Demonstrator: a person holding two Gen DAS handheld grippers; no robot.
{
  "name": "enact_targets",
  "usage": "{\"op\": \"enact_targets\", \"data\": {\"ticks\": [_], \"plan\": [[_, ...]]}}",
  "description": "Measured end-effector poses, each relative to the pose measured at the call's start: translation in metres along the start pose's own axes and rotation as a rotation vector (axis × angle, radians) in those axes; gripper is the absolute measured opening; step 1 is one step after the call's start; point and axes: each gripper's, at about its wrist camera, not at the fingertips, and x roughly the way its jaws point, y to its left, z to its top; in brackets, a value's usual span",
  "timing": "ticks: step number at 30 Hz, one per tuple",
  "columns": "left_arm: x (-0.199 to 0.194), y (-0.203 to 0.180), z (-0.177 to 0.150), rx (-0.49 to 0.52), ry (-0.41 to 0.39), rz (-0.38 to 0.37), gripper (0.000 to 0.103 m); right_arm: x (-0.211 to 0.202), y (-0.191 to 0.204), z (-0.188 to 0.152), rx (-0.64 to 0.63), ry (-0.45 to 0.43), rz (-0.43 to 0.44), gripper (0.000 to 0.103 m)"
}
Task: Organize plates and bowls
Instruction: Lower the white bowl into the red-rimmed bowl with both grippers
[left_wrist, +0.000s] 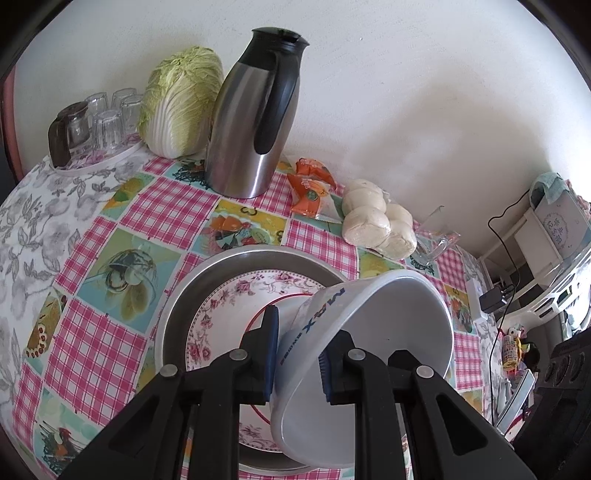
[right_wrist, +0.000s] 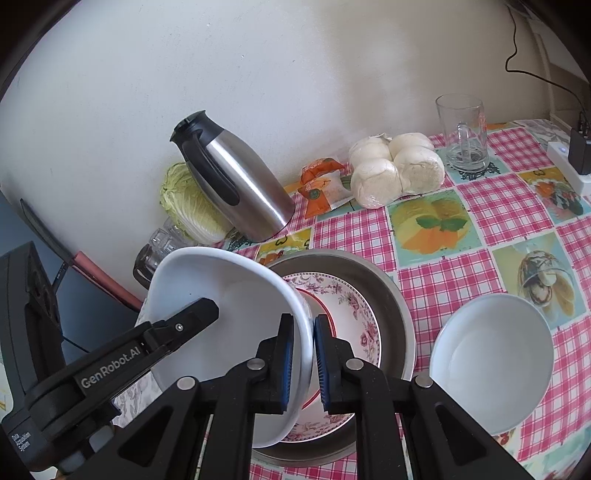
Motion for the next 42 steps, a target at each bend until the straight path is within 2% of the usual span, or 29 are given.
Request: {"op": "enact_targets", "data": {"ticks": [19,27,32,42], "plan": [[0.020,0.013,-0.003,-0.024,0.072,-0.005,0.020,0.015,0.006,-0.003,-0.039,0.029,-0.083,0.015],[0.021,0.013,-0.003,-0.029,0.070,-0.012,0.020,0.019,0.003,-0.004,-0.038,0.042,-0.100,0.015],[0.022,0.011,-0.004,-0.012,0.067,0.030,0.020,0.019,0.002,-0.004,-0.040,0.037,-0.125,0.015],[0.024,0.012,-0.004,-0.018,0.072,0.033,0.020,0.017,0.001,-0.003,-0.045,0.036,-0.119,0.015]]}}
